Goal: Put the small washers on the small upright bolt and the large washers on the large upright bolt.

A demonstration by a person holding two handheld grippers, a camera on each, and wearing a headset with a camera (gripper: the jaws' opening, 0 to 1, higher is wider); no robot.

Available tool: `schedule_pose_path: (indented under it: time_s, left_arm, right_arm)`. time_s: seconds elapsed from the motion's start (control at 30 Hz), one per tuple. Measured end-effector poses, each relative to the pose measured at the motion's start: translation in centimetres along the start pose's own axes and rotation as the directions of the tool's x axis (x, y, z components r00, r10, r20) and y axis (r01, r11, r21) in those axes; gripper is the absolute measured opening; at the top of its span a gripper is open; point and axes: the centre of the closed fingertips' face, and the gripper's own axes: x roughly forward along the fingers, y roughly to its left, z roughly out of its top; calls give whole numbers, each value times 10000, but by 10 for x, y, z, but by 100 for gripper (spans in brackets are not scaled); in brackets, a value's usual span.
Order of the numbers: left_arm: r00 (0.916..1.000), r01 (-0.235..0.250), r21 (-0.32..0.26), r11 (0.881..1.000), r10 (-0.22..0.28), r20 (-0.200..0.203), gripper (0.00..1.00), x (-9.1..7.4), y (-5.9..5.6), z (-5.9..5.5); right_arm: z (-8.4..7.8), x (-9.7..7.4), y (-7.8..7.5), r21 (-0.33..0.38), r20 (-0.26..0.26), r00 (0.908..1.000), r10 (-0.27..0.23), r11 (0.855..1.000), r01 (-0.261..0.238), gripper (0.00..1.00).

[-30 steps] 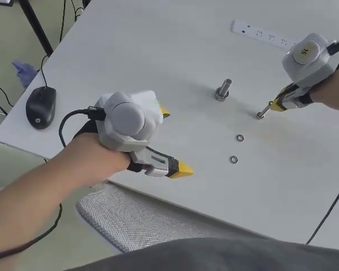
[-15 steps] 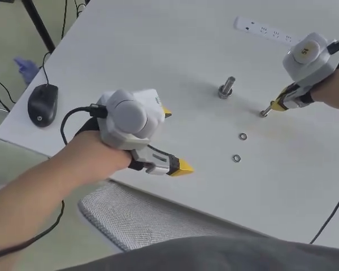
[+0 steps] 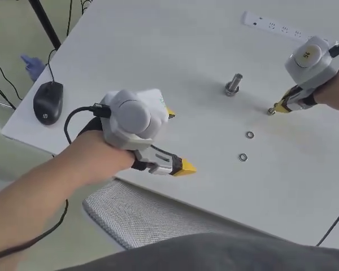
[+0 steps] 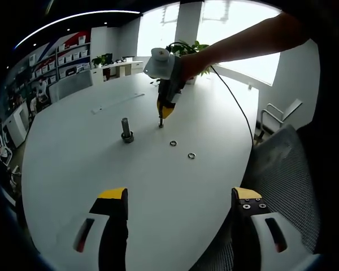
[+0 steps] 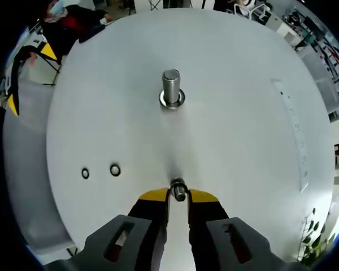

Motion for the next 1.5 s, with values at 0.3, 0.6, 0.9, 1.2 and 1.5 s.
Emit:
schedule_pose_path:
  time_s: [0.3,0.6,0.9,1.2,1.5]
  left_arm:
    - [9983,-130,-31,9999,131,573,79,-4,1,13]
    - [9969,-239,73,9997,233,750,88,-4,4,16]
    - [9971,-173,-84,9998,178,740,90,-2,0,11]
    - [9985,0,-114,9999,6,551,86,-2,-3,6]
    - [9969,-140,-159,9998,152,777,88,-3,0,11]
  right_arm:
    - [-2,13,4,-78,-30,10000,14,10000,-14,13]
    - [-5,18,10,-271,-160,9999,-59,9996,54,14]
    - [-4,14,14,-267,-231,9997,-65,9996,59,14]
    - [-3,11,17,-222,-175,9998,-20,9998,16,15]
    - [-1,12,9,-289,-6,10000,84,9995,-85,27]
